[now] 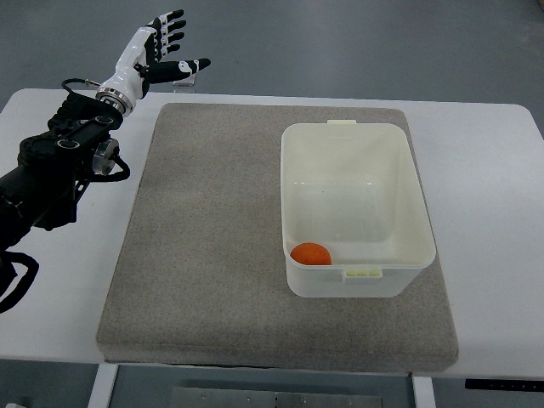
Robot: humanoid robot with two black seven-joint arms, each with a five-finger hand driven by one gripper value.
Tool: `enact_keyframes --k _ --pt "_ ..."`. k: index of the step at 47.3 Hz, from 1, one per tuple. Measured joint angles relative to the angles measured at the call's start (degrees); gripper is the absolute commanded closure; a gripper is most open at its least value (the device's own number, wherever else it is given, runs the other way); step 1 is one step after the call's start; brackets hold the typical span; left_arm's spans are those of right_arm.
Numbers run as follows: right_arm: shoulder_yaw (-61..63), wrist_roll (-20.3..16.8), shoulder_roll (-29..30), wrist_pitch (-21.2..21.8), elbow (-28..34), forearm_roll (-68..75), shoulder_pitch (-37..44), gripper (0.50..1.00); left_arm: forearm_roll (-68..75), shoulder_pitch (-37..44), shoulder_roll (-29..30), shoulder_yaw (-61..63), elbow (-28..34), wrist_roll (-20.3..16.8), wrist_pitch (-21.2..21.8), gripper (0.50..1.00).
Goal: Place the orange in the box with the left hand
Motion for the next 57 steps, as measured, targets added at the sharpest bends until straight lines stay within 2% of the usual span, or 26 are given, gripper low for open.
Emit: enact_keyframes --k 9,21,28,38,52,57 --pt "0.0 0.0 0.0 0.0 0.0 0.0 0.0 0.574 -8.2 1.1 0.0 0.0 0.0 0.0 -0.4 0.598" --pt "0.0 0.0 0.0 0.0 0.0 0.0 0.0 0.574 -10.4 2.7 -1.8 -3.3 -0.2 -0.1 -1.9 0.598" --pt "0.0 0.0 0.0 0.0 0.0 0.0 0.0 0.574 -11.2 2.8 -2.4 -6.1 1.1 0.0 -1.6 0.576" --pt "0.0 0.0 0.0 0.0 0.0 0.0 0.0 0.574 -11.2 2.9 -2.3 -6.8 1.4 0.0 -1.8 0.576" --pt "0.0 0.0 0.0 0.0 0.0 0.0 0.0 0.574 -11.4 2.3 -2.4 -10.6 5.1 0.5 -1.7 0.606" --pt "0.0 0.0 0.0 0.0 0.0 0.0 0.0 0.574 -11.4 2.1 -2.5 -10.7 5.2 3.5 -1.0 0.641"
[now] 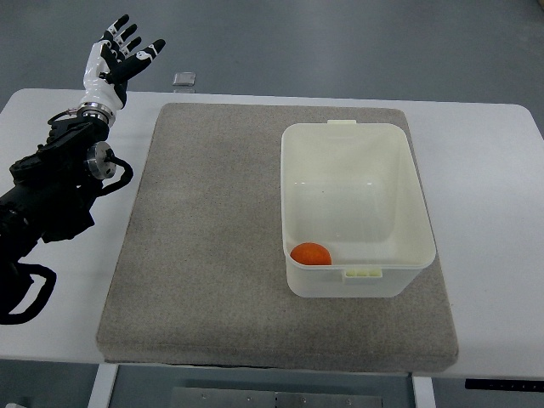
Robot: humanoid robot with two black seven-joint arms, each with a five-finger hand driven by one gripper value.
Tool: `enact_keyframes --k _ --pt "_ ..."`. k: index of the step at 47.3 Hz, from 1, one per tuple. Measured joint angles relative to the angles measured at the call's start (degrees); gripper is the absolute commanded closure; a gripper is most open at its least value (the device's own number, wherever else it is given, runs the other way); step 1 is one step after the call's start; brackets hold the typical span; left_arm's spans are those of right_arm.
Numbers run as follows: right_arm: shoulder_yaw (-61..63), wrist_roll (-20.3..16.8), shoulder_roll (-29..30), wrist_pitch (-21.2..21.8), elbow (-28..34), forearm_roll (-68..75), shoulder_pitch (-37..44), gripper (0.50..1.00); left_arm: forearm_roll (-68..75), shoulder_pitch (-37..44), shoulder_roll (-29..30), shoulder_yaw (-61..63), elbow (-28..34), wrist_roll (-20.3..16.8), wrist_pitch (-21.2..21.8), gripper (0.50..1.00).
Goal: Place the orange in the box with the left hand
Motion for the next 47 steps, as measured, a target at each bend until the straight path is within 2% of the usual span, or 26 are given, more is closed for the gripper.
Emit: enact_keyframes --k 4,11,16,23,47 --pt "0.0 0.0 0.0 0.0 0.0 0.0 0.0 0.574 0.0 -0.2 0.0 -0.1 0.7 3.4 0.2 0.639" --pt "0.1 0.0 0.0 0.0 0.0 0.0 0.0 0.574 0.0 -1.2 0.2 -0.2 1.1 5.1 0.0 0.624" --pt "0.2 0.0 0.0 0.1 0.1 0.0 0.0 0.574 0.0 -1.2 0.8 -0.5 1.0 3.7 -2.1 0.624" --pt "0.2 0.0 0.0 0.1 0.2 0.0 0.0 0.574 -0.1 -1.2 1.4 -4.9 1.1 -1.0 -7.4 0.621" --pt "0.2 0.0 0.0 0.5 0.7 -0.2 0.0 0.574 -6.3 1.3 0.0 -9.5 2.7 -1.2 -9.4 0.634"
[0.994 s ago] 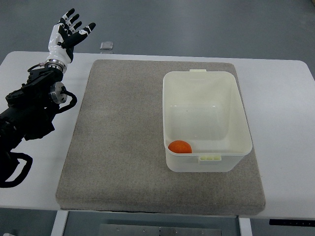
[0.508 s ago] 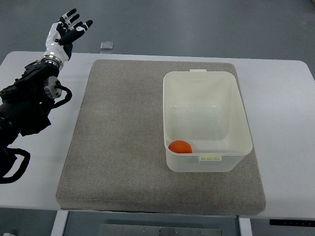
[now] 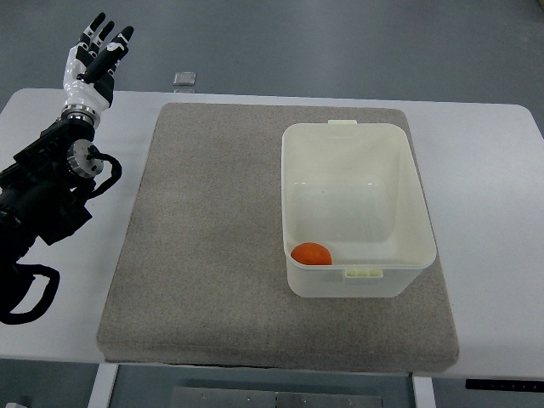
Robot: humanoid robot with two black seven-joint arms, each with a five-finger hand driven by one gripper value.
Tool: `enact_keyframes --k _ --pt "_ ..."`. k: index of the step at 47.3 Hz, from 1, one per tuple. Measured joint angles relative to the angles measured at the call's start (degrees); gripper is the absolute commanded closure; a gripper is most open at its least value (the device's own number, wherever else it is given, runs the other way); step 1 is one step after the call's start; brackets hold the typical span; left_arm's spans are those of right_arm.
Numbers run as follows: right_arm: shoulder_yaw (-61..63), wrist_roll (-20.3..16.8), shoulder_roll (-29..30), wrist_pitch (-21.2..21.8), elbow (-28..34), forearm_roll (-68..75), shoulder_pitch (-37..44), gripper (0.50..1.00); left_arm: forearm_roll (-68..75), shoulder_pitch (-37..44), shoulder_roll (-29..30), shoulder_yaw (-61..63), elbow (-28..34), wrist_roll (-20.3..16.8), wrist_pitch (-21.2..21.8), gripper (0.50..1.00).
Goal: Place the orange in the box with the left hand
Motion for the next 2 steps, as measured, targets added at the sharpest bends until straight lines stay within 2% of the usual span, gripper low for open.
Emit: enact_keyframes --k 2 --pt "0.0 0.0 0.0 0.0 0.0 0.0 0.0 0.574 -0.7 0.0 -0.2 -0.5 0.1 0.0 -0.6 0.634"
